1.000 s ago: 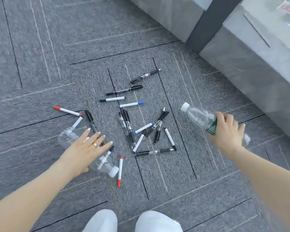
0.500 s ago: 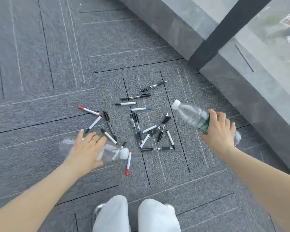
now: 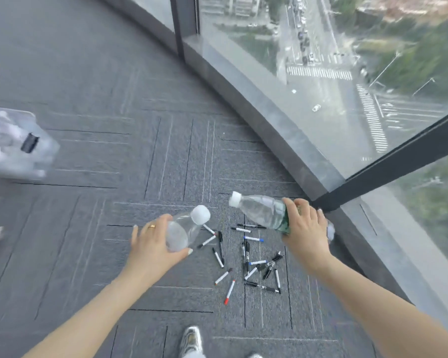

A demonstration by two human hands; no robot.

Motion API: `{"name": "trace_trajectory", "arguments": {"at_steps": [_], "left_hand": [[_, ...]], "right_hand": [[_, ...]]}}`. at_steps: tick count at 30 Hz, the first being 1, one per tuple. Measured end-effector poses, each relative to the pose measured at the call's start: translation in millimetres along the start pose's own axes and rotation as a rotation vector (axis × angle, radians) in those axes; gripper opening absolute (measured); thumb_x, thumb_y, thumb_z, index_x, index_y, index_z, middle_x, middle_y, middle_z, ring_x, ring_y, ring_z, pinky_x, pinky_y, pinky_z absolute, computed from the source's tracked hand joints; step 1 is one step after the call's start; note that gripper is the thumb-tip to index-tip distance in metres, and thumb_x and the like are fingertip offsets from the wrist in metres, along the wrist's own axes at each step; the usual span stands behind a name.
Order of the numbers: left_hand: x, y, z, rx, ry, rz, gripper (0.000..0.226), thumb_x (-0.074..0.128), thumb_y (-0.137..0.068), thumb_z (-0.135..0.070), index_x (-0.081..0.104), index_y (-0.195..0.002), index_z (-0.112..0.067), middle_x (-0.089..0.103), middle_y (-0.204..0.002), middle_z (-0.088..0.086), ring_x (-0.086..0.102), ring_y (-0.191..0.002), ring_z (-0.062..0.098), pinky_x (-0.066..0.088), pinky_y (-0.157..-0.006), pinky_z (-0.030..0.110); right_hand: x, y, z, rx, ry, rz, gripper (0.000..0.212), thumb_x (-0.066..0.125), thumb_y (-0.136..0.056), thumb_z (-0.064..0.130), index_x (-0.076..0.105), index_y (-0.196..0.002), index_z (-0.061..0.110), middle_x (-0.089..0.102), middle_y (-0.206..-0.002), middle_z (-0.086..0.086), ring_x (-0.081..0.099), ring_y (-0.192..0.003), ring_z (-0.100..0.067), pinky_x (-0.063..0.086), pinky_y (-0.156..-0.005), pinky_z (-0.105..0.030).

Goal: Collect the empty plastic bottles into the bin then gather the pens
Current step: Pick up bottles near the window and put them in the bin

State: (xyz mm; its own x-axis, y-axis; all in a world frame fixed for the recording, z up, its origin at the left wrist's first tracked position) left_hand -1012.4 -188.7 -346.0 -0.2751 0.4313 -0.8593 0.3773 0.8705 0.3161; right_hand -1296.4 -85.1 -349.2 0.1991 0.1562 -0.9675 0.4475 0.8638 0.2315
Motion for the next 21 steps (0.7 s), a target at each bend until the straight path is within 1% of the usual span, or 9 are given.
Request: {"name": "trace_trajectory", "arguments": {"at_steps": [3, 5, 6, 8, 11, 13, 15, 18, 21], "left_hand": [[-94.9, 24.5, -15.2, -0.062, 0.060, -0.136, 0.083, 0.074, -0.069, -0.047, 0.034, -0.135, -0.016, 0.051, -0.132, 0.003, 0.039, -0.130, 0.024, 0.007, -0.115, 0.043], [-155.5, 45.5, -24.6, -0.099, 0.105, -0.230, 0.083, 0.076, -0.068, -0.046, 0.035, -0.132, -0.013, 0.054, -0.129, 0.006, 0.042, -0.127, 0.025, 0.011, -0.114, 0.045], [-184.5, 58.1, -29.2, -0.119, 0.135, -0.281, 0.083, 0.077, -0.067, -0.045, 0.036, -0.131, -0.012, 0.056, -0.127, 0.007, 0.045, -0.124, 0.027, 0.014, -0.113, 0.045], [-232.8, 86.5, -36.5, -0.177, 0.231, -0.369, 0.081, 0.078, -0.068, -0.041, 0.037, -0.131, -0.010, 0.056, -0.126, 0.009, 0.047, -0.121, 0.029, 0.019, -0.110, 0.045], [-284.9, 130.7, -42.4, -0.251, 0.381, -0.453, 0.075, 0.075, -0.072, -0.039, 0.036, -0.131, -0.013, 0.053, -0.130, 0.008, 0.048, -0.116, 0.032, 0.030, -0.103, 0.043], [-310.3, 156.5, -41.6, -0.289, 0.453, -0.505, 0.072, 0.075, -0.072, -0.040, 0.036, -0.129, -0.018, 0.052, -0.129, 0.006, 0.053, -0.111, 0.031, 0.037, -0.098, 0.045], [-332.3, 179.7, -39.4, -0.317, 0.539, -0.571, 0.069, 0.074, -0.072, -0.039, 0.036, -0.127, -0.020, 0.049, -0.129, 0.002, 0.053, -0.110, 0.029, 0.040, -0.094, 0.045], [-364.8, 209.9, -36.5, -0.328, 0.657, -0.669, 0.064, 0.071, -0.076, -0.034, 0.036, -0.128, -0.020, 0.044, -0.127, -0.007, 0.047, -0.115, 0.019, 0.036, -0.085, 0.034], [-393.3, 227.9, -31.4, -0.291, 0.757, -0.709, 0.067, 0.069, -0.073, -0.042, 0.034, -0.127, -0.021, 0.040, -0.124, -0.011, 0.041, -0.112, 0.011, 0.032, -0.085, 0.029]], "right_hand": [[-88.1, 5.7, 54.5, -0.152, -0.005, -0.133, 0.094, 0.088, -0.048, 0.021, 0.040, -0.129, 0.021, 0.052, -0.115, -0.004, 0.057, -0.101, -0.029, 0.043, -0.097, -0.052], [-154.8, 17.4, 86.2, -0.237, -0.075, -0.239, 0.096, 0.087, -0.040, 0.015, 0.042, -0.124, 0.021, 0.054, -0.109, -0.002, 0.061, -0.092, -0.027, 0.050, -0.089, -0.049], [-185.5, 24.8, 100.1, -0.277, -0.115, -0.258, 0.095, 0.086, -0.039, 0.013, 0.044, -0.124, 0.021, 0.054, -0.108, -0.002, 0.061, -0.090, -0.028, 0.052, -0.086, -0.048], [-237.6, 38.3, 120.9, -0.336, -0.175, -0.252, 0.089, 0.083, -0.047, 0.014, 0.045, -0.127, 0.021, 0.055, -0.113, -0.003, 0.061, -0.093, -0.029, 0.050, -0.085, -0.045], [-301.5, 56.4, 143.4, -0.393, -0.227, -0.185, 0.079, 0.072, -0.068, 0.020, 0.037, -0.139, 0.025, 0.044, -0.131, 0.002, 0.050, -0.113, -0.026, 0.038, -0.098, -0.037], [-338.5, 65.4, 158.1, -0.423, -0.257, -0.178, 0.078, 0.068, -0.073, 0.022, 0.031, -0.141, 0.028, 0.038, -0.136, 0.004, 0.044, -0.118, -0.023, 0.034, -0.102, -0.034], [-369.5, 73.3, 178.0, -0.459, -0.295, -0.182, 0.078, 0.068, -0.075, 0.022, 0.029, -0.142, 0.028, 0.038, -0.136, 0.004, 0.042, -0.121, -0.023, 0.032, -0.102, -0.033], [-400.0, 88.8, 216.6, -0.550, -0.361, -0.189, 0.079, 0.069, -0.073, 0.022, 0.029, -0.141, 0.027, 0.040, -0.134, 0.003, 0.044, -0.120, -0.023, 0.035, -0.100, -0.034], [-418.9, 104.7, 252.7, -0.617, -0.435, -0.199, 0.076, 0.070, -0.075, 0.023, 0.031, -0.140, 0.027, 0.041, -0.133, 0.003, 0.046, -0.116, -0.023, 0.039, -0.096, -0.034]]}}
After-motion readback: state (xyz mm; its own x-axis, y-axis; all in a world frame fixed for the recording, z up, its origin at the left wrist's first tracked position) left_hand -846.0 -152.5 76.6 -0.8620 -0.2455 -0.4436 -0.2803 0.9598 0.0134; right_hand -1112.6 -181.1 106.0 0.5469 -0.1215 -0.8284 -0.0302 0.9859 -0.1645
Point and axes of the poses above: each hand's wrist, its own y-axis away from the middle knuckle, its own x-axis out of the palm, z = x × y, the point moved 10 cm from there along -y, towards the middle knuckle
